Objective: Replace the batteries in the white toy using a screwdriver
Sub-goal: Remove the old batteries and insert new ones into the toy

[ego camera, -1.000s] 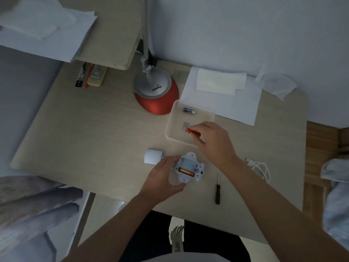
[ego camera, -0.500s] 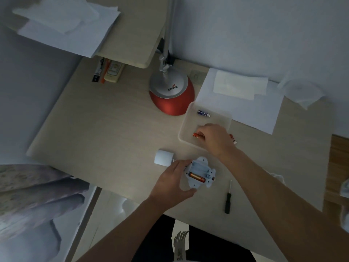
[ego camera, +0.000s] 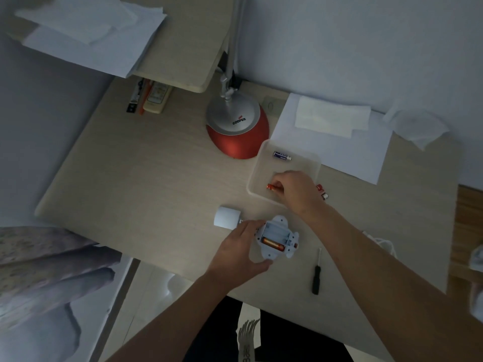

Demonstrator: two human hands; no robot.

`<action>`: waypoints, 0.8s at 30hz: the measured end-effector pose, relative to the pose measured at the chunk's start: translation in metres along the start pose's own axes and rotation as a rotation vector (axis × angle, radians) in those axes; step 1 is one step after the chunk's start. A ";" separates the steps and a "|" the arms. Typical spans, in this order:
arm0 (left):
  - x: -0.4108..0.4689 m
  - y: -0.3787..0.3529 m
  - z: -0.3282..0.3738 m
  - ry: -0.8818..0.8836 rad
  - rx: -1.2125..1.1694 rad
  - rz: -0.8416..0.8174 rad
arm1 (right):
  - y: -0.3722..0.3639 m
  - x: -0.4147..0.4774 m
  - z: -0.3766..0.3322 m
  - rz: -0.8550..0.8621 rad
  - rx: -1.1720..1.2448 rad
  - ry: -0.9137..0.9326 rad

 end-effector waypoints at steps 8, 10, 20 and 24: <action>-0.001 -0.001 -0.002 0.004 0.001 0.003 | 0.039 -0.064 -0.004 0.312 0.193 0.080; -0.001 -0.002 -0.003 0.011 0.003 0.000 | 0.038 -0.094 0.003 0.368 0.227 0.068; 0.001 0.001 -0.007 -0.040 0.021 -0.048 | -0.031 -0.172 0.033 0.207 0.417 -0.101; 0.001 0.003 -0.006 -0.064 0.024 -0.065 | -0.048 -0.177 0.033 0.176 0.544 -0.164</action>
Point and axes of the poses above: each hand's wrist, its own x-axis towards the middle knuckle, its own y-axis out of the back of the hand, z = x × y, the point moved 6 cm from there along x, towards the middle knuckle, and after that the axes turned 11 degrees about -y, right-handed, at the moved point
